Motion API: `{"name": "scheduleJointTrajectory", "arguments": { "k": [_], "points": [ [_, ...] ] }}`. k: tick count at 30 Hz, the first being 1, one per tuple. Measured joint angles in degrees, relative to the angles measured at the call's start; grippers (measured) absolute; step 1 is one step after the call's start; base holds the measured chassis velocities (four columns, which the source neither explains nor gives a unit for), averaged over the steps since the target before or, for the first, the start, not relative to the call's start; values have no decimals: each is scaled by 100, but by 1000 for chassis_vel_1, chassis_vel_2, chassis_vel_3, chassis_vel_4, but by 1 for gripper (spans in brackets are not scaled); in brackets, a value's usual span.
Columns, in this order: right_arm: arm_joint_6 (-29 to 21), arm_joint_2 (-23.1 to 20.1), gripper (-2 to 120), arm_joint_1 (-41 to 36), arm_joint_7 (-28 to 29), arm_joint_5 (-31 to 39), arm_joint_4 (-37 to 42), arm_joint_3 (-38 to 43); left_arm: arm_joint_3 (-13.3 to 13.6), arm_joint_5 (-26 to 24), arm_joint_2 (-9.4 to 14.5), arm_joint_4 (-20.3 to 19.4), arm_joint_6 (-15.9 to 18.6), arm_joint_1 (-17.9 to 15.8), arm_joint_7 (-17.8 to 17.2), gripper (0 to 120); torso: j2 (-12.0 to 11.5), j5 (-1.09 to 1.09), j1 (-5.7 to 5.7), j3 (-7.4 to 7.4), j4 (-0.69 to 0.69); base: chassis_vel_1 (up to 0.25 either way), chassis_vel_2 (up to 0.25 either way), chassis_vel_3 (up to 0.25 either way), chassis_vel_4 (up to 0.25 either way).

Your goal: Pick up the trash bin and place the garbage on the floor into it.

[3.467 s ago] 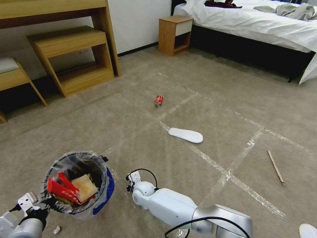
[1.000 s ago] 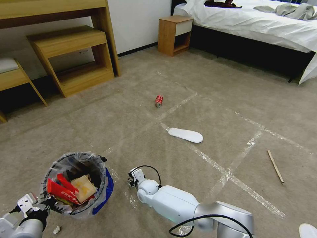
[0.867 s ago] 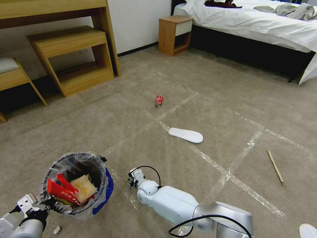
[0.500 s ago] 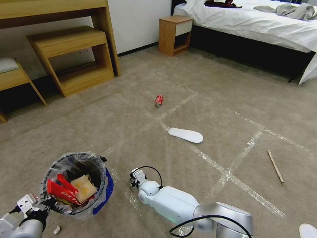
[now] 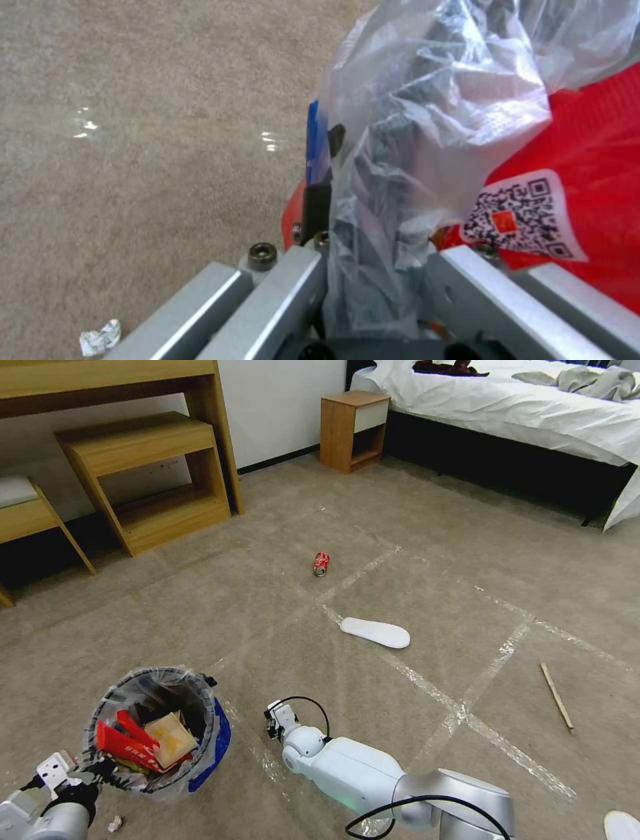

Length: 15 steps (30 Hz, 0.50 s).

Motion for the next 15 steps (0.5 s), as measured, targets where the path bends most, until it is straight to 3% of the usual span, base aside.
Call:
{"name": "scheduleJointTrajectory", "arguments": {
  "k": [9, 15],
  "points": [
    [14, -113, 0, 2, 4, 9, 145, -5, -2, 4, -11, 0, -3, -16, 1, 0, 0, 0, 0, 0, 0, 0, 0, 0, 0],
    [-21, -592, 0, 38, 172, 221, 871, 144, -5, -21, 49, 41, 15, -92, -34, 0, 0, 1, 0, 0, 0, 0, 0, 0, 0]
  ]
}}
